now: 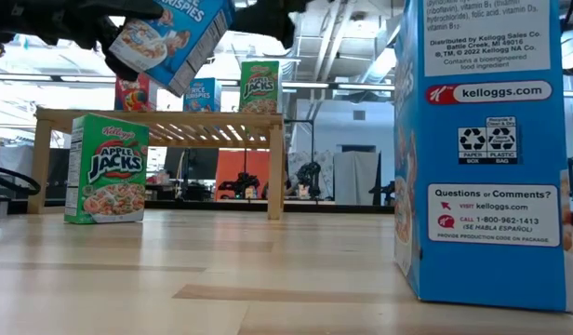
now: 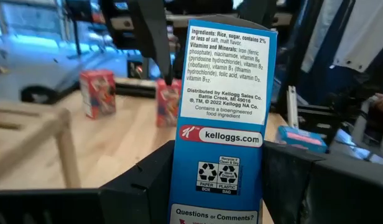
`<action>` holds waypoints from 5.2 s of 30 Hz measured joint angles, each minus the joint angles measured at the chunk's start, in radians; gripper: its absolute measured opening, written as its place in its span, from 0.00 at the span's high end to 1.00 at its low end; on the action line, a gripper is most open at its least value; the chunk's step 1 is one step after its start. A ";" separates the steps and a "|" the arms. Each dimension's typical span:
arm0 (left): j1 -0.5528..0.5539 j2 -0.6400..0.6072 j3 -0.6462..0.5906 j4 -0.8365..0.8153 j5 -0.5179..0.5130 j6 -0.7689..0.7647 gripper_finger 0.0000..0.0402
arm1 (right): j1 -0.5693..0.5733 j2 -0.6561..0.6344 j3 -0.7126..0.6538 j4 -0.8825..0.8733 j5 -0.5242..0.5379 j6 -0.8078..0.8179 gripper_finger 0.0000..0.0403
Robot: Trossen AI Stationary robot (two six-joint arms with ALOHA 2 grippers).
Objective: Stack cereal on shelf
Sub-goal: Put the top blue cereal box on the shelf aligned with the blue cereal box
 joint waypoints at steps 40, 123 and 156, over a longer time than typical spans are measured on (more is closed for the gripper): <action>0.855 -0.212 0.000 -0.001 0.239 0.051 0.56 | 0.095 -0.277 -0.001 -0.171 0.005 -0.079 0.26; 1.138 0.172 0.587 -0.614 0.634 0.125 0.38 | 0.097 -0.276 -0.001 -0.272 0.005 -0.068 0.26; 1.133 0.218 0.649 -0.681 0.599 0.148 0.38 | 0.097 -0.276 -0.002 -0.328 0.005 -0.071 0.26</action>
